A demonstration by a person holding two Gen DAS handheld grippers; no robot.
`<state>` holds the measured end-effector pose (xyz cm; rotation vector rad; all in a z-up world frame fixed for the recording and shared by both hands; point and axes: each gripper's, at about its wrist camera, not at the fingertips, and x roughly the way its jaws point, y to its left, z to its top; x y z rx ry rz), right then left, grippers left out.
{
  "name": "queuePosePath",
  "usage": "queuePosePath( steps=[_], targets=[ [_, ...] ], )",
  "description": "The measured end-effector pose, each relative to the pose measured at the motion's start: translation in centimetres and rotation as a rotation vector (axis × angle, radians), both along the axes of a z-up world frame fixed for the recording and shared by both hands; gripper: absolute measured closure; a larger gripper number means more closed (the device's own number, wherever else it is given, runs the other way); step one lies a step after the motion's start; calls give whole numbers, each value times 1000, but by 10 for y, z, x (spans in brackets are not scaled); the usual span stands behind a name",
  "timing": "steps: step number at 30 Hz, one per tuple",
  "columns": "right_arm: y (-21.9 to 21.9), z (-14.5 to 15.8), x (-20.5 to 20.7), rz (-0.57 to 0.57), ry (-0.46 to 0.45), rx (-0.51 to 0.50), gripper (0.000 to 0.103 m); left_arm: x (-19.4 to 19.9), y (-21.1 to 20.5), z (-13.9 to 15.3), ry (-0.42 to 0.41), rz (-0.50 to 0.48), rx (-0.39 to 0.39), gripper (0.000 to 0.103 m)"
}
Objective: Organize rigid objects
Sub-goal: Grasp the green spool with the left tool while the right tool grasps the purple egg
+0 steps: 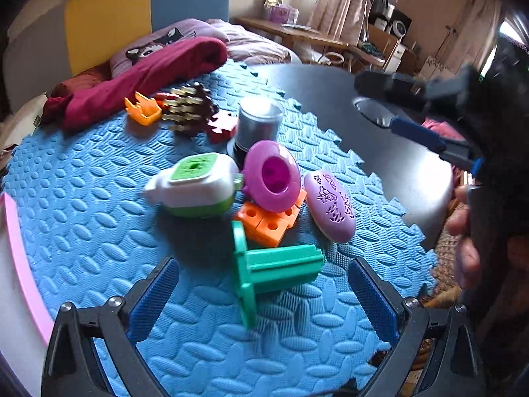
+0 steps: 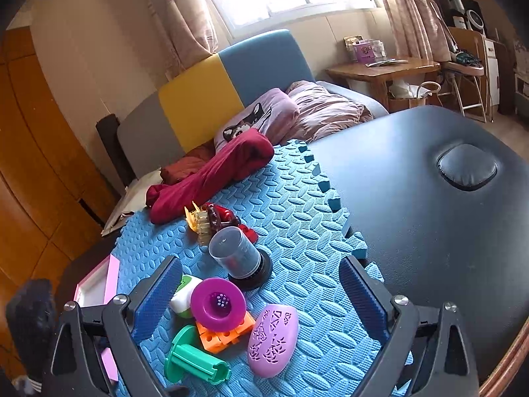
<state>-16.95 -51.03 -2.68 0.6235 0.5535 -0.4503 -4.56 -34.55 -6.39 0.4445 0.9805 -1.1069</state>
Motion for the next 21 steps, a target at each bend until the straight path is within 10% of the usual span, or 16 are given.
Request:
queuePosePath(
  steps=[3, 5, 16, 21],
  targets=[
    [-2, -1, -1, -6, -6, 9, 6, -2, -12, -11, -22, 4, 31, 5],
    [-3, -1, -2, -13, -4, 14, 6, 1, -15, -21, -5, 16, 53, 38],
    [4, -9, 13, 8, 114, -28, 7, 8, 41, -15, -28, 116, -56, 39],
    [7, -27, 32, 82, 270, 0, 25, 9, 62, -8, -34, 151, -90, 39]
  ],
)
